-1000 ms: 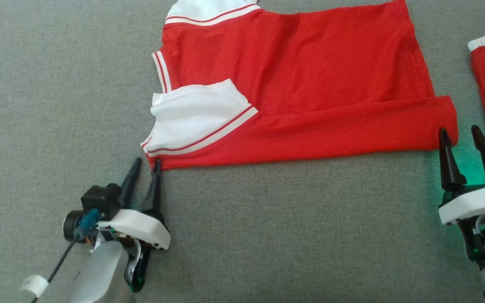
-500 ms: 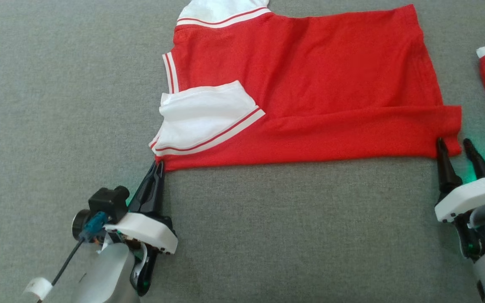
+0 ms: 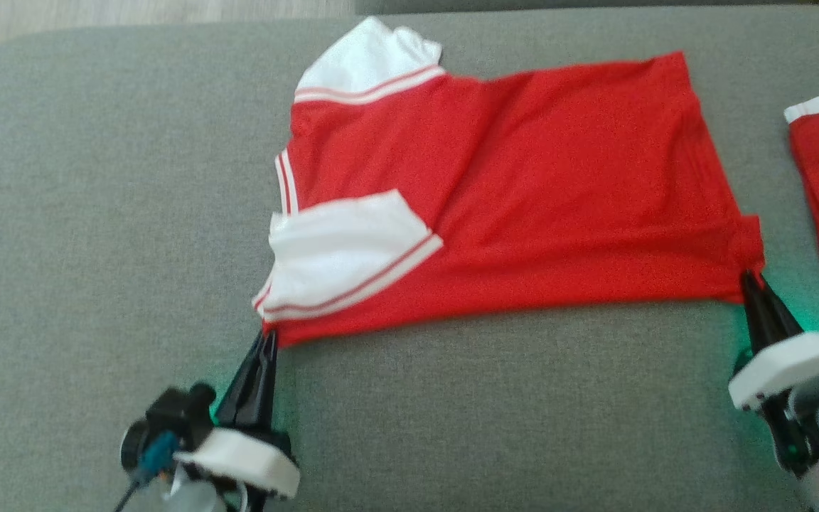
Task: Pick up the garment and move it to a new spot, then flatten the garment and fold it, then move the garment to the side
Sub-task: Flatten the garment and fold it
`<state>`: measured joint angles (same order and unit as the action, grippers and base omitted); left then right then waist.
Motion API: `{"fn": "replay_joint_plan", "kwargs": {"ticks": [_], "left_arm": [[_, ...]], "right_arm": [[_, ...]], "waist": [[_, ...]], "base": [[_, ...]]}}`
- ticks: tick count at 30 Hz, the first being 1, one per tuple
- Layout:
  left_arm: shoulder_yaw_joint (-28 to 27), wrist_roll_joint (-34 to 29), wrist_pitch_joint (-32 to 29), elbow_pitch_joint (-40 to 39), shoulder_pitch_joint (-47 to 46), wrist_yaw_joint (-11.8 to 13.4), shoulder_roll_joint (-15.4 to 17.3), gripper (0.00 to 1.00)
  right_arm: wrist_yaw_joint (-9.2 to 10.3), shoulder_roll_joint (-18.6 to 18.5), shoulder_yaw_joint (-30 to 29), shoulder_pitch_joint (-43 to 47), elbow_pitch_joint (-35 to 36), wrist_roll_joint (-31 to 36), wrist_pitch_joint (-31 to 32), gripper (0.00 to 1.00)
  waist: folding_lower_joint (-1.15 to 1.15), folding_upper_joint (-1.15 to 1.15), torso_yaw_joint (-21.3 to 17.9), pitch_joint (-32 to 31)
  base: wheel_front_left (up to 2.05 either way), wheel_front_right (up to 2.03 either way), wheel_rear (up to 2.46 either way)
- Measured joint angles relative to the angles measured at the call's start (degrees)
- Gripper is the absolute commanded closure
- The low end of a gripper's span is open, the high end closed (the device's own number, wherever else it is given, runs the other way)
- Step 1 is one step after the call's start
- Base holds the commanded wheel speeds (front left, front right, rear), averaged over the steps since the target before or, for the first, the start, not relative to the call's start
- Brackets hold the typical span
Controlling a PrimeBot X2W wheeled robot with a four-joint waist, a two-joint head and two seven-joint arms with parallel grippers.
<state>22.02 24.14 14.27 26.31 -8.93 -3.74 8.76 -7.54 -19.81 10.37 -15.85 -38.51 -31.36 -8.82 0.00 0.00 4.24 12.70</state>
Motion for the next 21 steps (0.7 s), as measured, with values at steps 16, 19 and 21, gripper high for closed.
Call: {"fn": "replay_joint_plan", "kwargs": {"ticks": [16, 19, 21], "left_arm": [[0.6, 0.1, -2.7, -10.8, 13.9, 2.3, 2.6, 1.0], [0.9, 0.9, -4.3, -12.2, 16.1, 2.7, 3.1, 1.0], [1.2, 1.3, -5.5, -12.7, 17.0, 2.7, 3.4, 1.0]], "right_arm": [[0.0, -2.1, -3.4, 14.0, 7.7, 0.9, 0.5, 1.0], [0.0, -1.1, -4.9, 16.2, 9.5, 1.6, 1.6, 1.0], [0.0, -0.4, -5.6, 17.3, 10.4, 2.0, 2.1, 1.0]], "waist": [[-0.01, 0.0, 0.5, -6.5], [-0.01, 0.0, 0.3, -7.3], [-0.01, 0.0, 0.2, -7.4]], "base": [[0.0, 0.0, 0.0], [0.0, 0.0, 0.0], [0.0, 0.0, 0.0]]}}
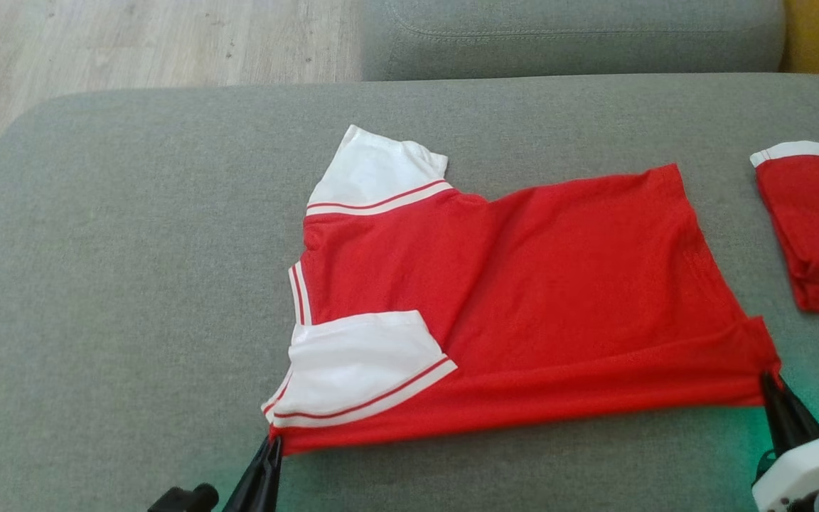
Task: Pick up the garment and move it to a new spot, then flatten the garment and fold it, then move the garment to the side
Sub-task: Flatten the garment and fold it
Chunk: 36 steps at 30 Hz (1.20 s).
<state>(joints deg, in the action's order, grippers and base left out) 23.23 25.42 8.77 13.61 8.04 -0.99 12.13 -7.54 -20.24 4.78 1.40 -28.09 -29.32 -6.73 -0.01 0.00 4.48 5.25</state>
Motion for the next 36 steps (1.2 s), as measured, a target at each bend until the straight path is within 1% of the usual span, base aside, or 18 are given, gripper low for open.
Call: {"fn": "replay_joint_plan", "kwargs": {"ticks": [5, 6, 7, 8, 9, 10, 14, 16, 18, 19, 22, 25, 28, 30, 31, 33, 35, 36], "left_arm": [[0.6, 0.0, -1.1, -1.0, 0.3, 0.6, 0.2, 1.0], [0.6, 0.0, -1.2, -1.0, 0.3, 0.8, 0.3, 1.0], [0.6, 0.0, -1.2, -1.0, 0.3, 1.0, 0.3, 1.0], [0.6, 0.0, -1.4, -1.0, 0.3, 1.1, 0.3, 0.78], [0.6, 0.0, -1.8, -1.0, 0.3, 1.2, 0.3, 0.34], [0.7, 0.0, -2.2, -1.0, 0.3, 1.5, 0.3, 0.0], [0.5, 0.0, -2.8, -2.6, 0.0, 2.4, 1.1, 0.0], [0.3, -0.3, -3.8, -4.5, -1.3, 2.3, 2.7, 0.0], [-0.3, -0.6, -5.7, -6.9, -4.4, 1.6, 4.5, 0.0], [-0.6, -0.9, -7.1, -8.3, -6.6, 1.2, 5.5, 0.0], [-0.8, -2.0, -12.3, -11.1, -15.8, -1.4, 8.4, 0.0], [-0.5, -0.6, -19.0, -11.2, -27.4, -4.3, 9.8, 0.0], [0.9, 1.2, -25.0, -8.3, -39.0, -5.7, 11.4, 0.0], [1.8, 3.0, -28.6, -5.1, -45.9, -6.1, 12.4, 0.0], [3.3, 4.8, -31.4, -1.8, -51.7, -6.2, 13.0, 0.0], [5.4, 7.0, -33.6, 1.4, -56.4, -6.2, 13.2, 0.0], [6.4, 8.0, -35.0, 3.2, -58.3, -6.2, 13.3, 0.0], [9.6, 8.4, -36.8, 6.2, -61.5, -6.6, 14.4, 0.0]], "right_arm": [[0.0, 1.3, -1.6, 1.5, 1.8, 1.2, 2.0, 1.0], [0.0, 1.5, -1.8, 1.8, 2.0, 1.3, 2.4, 0.85], [0.0, 1.7, -1.9, 2.0, 2.2, 1.3, 2.7, 0.62], [0.0, 1.8, -2.1, 2.3, 2.5, 1.6, 3.0, 0.0], [0.0, 1.9, -2.4, 2.7, 2.9, 1.8, 3.3, 0.0], [0.0, 2.0, -2.8, 3.1, 3.3, 1.9, 3.3, 0.0], [0.0, 2.2, -4.6, 4.1, 5.4, 3.1, 3.3, 0.0], [0.0, 2.2, -5.3, 4.1, 6.8, 4.0, 3.4, 0.0], [0.0, 2.2, -5.7, 4.1, 8.7, 4.8, 3.8, 0.0], [0.0, 2.2, -5.9, 4.1, 9.6, 5.1, 4.1, 0.0], [0.0, 2.2, -6.0, 3.8, 12.3, 5.8, 5.0, 0.0], [0.0, 2.1, -6.0, 3.1, 14.8, 6.4, 5.9, 0.0], [0.0, 1.6, -5.9, 0.9, 17.2, 6.8, 6.6, 0.0], [0.0, 1.5, -5.7, -0.9, 18.8, 6.9, 6.8, 0.0], [0.0, 1.4, -5.3, -2.3, 19.9, 7.2, 7.0, 0.0], [0.0, 1.3, -5.0, -3.4, 20.7, 7.2, 7.2, 0.0], [0.0, 1.3, -4.8, -3.7, 21.0, 7.2, 7.3, 0.0], [0.0, 1.3, -4.6, -4.2, 21.8, 7.3, 7.3, 0.0]], "waist": [[0.01, 0.0, 0.2, -0.3], [0.01, 0.0, 0.2, -0.3], [0.01, 0.0, 0.3, -0.3], [0.01, 0.0, 0.3, -0.4], [0.01, 0.0, 0.3, -0.4], [0.01, 0.0, 0.2, -0.4], [0.01, 0.0, 0.0, 0.1], [0.01, 0.0, -0.1, 0.6], [0.01, 0.0, -0.2, 1.5], [0.01, 0.0, -0.3, 2.1], [0.01, 0.0, -0.6, 4.2], [0.02, 0.0, -1.0, 6.9], [0.03, 0.0, -1.7, 9.8], [0.03, 0.0, -2.5, 11.9], [0.03, 0.0, -3.3, 13.9], [0.03, 0.0, -4.4, 15.8], [0.03, 0.0, -4.9, 16.7], [0.03, 0.0, -6.1, 18.5]], "base": [[0.0, 0.0, 0.0], [0.0, 0.0, 0.0], [0.0, 0.0, 0.0], [0.0, 0.0, 0.0], [0.0, 0.0, 0.0], [0.0, 0.0, 0.0], [0.0, 0.0, 0.0], [0.0, 0.0, 0.0], [0.0, 0.0, 0.0], [0.0, 0.0, 0.0], [0.0, 0.0, 0.0], [0.0, 0.0, 0.0], [0.0, 0.0, 0.0], [0.0, 0.0, 0.0], [0.0, 0.0, 0.0], [0.0, 0.0, 0.0], [0.0, 0.0, 0.0], [0.0, 0.0, 0.0]]}}
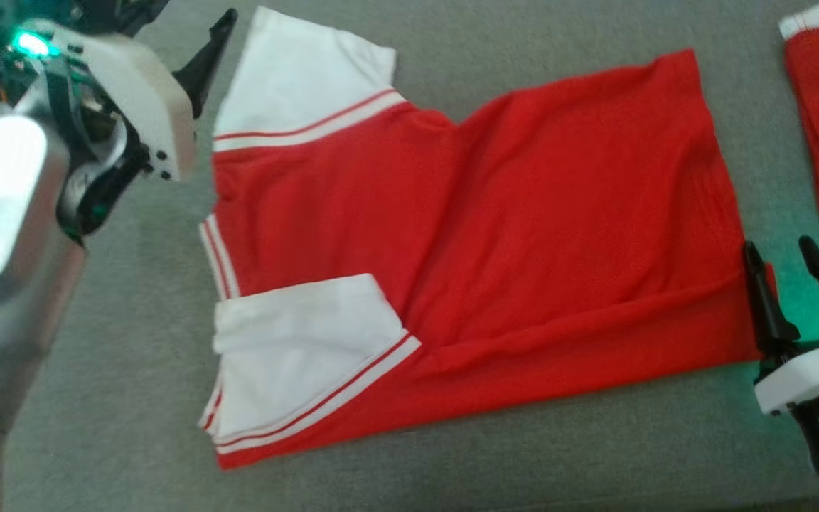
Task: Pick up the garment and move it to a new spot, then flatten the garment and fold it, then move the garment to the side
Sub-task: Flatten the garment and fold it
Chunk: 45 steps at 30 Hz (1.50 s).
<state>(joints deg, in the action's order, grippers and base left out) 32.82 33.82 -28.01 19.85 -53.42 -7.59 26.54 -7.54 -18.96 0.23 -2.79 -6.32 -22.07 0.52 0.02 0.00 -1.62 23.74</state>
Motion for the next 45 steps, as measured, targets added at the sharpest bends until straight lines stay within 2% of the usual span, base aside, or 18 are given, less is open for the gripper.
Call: {"fn": "replay_joint_plan", "kwargs": {"ticks": [8, 14, 28, 29, 30, 31, 32, 37, 45], "left_arm": [[5.7, 3.4, -0.5, 10.4, -6.3, 0.0, 2.3, 0.0], [8.9, 3.6, 1.2, 15.2, -8.5, 0.0, 3.9, 0.0], [11.9, 7.8, -0.6, 20.8, -12.0, 0.0, 6.7, 0.0], [12.0, 8.4, -1.1, 20.8, -12.3, 0.0, 6.8, 0.22], [12.3, 9.1, -1.6, 20.8, -12.4, 0.0, 6.8, 0.53], [12.6, 9.8, -2.0, 20.7, -12.5, 0.0, 6.8, 0.71], [13.0, 10.7, -2.3, 20.5, -12.5, 0.0, 6.9, 1.0], [14.9, 13.4, -4.0, 18.6, -12.7, 0.0, 7.6, 1.0], [20.3, 11.3, 7.6, 15.6, -12.5, 0.0, 8.6, 1.0]], "right_arm": [[0.0, 0.0, 1.9, -2.7, 1.6, 0.4, 0.0, 0.0], [0.0, 0.7, 3.3, -4.1, 1.5, 1.0, -0.2, 0.0], [0.0, 2.4, 3.7, -4.1, 0.3, 1.5, -1.6, 0.0], [0.0, 2.5, 3.7, -4.1, 0.3, 1.5, -1.6, 0.0], [0.0, 2.6, 3.7, -4.1, 0.1, 1.5, -1.8, 0.0], [0.0, 2.6, 3.7, -4.2, 0.0, 1.5, -1.9, 0.0], [0.0, 2.7, 3.7, -4.2, 0.0, 1.5, -2.0, 0.0], [0.0, 2.9, 3.2, -4.8, -0.5, 1.5, -2.1, 0.0], [0.0, 2.7, 2.1, -4.9, 0.9, 1.9, -1.4, 0.0]], "waist": [[-0.01, 0.0, -4.9, 5.0], [-0.02, 0.0, -8.1, 6.3], [-0.03, 0.0, -12.7, 7.1], [-0.03, 0.0, -12.9, 7.2], [-0.03, 0.0, -13.1, 7.2], [-0.03, 0.0, -13.2, 7.3], [-0.03, 0.0, -13.3, 7.4], [-0.03, 0.0, -13.4, 7.0], [-0.02, 0.0, -11.3, 5.4]], "base": [[0.0, 0.0, 0.0], [0.0, 0.0, 0.0], [0.0, 0.0, 0.0], [0.0, 0.0, 0.0], [0.0, 0.0, 0.0], [0.0, 0.0, 0.0], [0.0, 0.0, 0.0], [0.0, 0.0, 0.0], [0.0, 0.0, 0.0]]}}
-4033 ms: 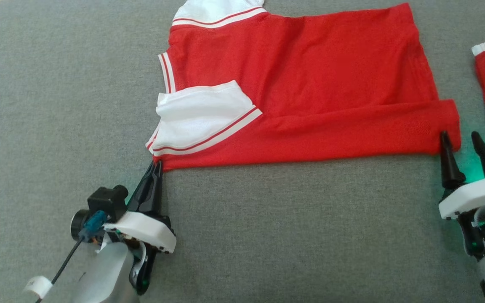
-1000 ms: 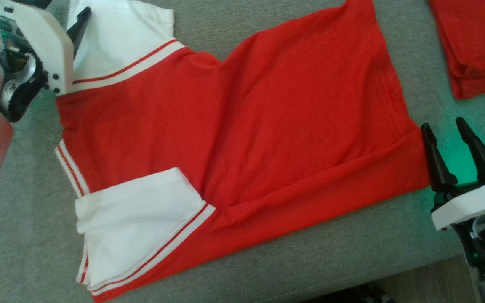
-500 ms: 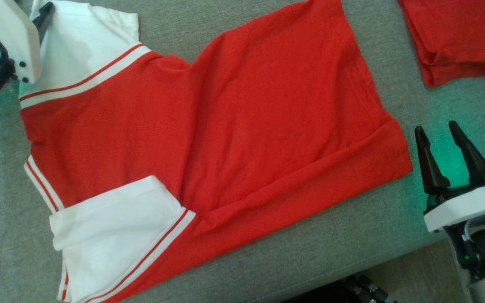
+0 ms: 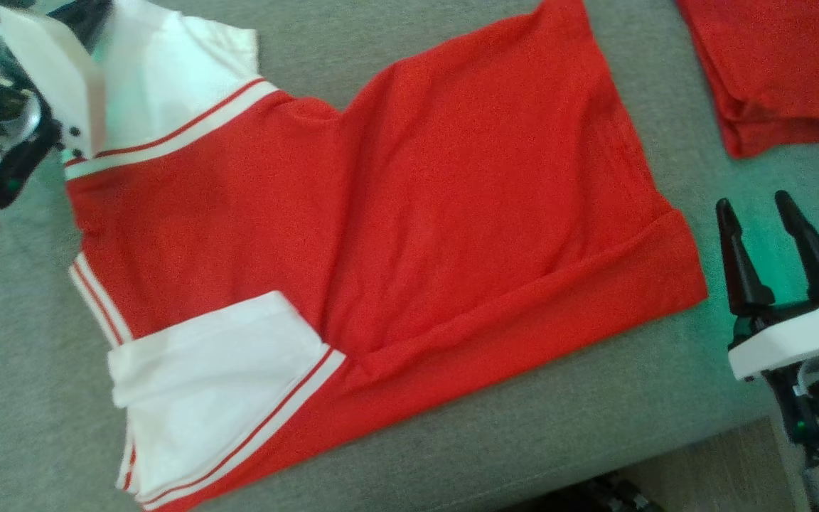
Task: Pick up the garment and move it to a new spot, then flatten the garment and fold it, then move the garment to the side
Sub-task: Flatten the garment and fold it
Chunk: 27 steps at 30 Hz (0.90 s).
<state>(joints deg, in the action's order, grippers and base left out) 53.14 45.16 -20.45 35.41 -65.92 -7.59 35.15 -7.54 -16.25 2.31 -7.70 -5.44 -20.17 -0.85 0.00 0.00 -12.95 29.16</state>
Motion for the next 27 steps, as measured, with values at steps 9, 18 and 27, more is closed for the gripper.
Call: {"fn": "replay_joint_plan", "kwargs": {"ticks": [9, 18, 27], "left_arm": [[3.5, -0.3, 11.7, -2.3, -1.5, 0.0, -2.9, 1.0], [5.5, 0.6, 18.5, -2.9, -1.9, 0.0, -5.4, 1.0], [8.2, 1.2, 21.7, -2.1, -2.0, 0.0, -7.2, 1.0]], "right_arm": [[0.0, -3.3, 0.8, -5.6, 1.6, -1.3, 5.6, 0.0], [0.0, -7.0, 3.4, -16.4, -5.1, -5.3, 20.2, 0.0], [0.0, -9.1, 7.2, -28.9, -15.4, -5.4, 29.9, 0.0]], "waist": [[0.0, 0.0, 6.5, -2.4], [0.0, 0.0, 14.1, -4.0], [0.0, 0.0, 18.7, -3.5]], "base": [[0.0, 0.0, 0.0], [0.0, 0.0, 0.0], [0.0, 0.0, 0.0]]}}
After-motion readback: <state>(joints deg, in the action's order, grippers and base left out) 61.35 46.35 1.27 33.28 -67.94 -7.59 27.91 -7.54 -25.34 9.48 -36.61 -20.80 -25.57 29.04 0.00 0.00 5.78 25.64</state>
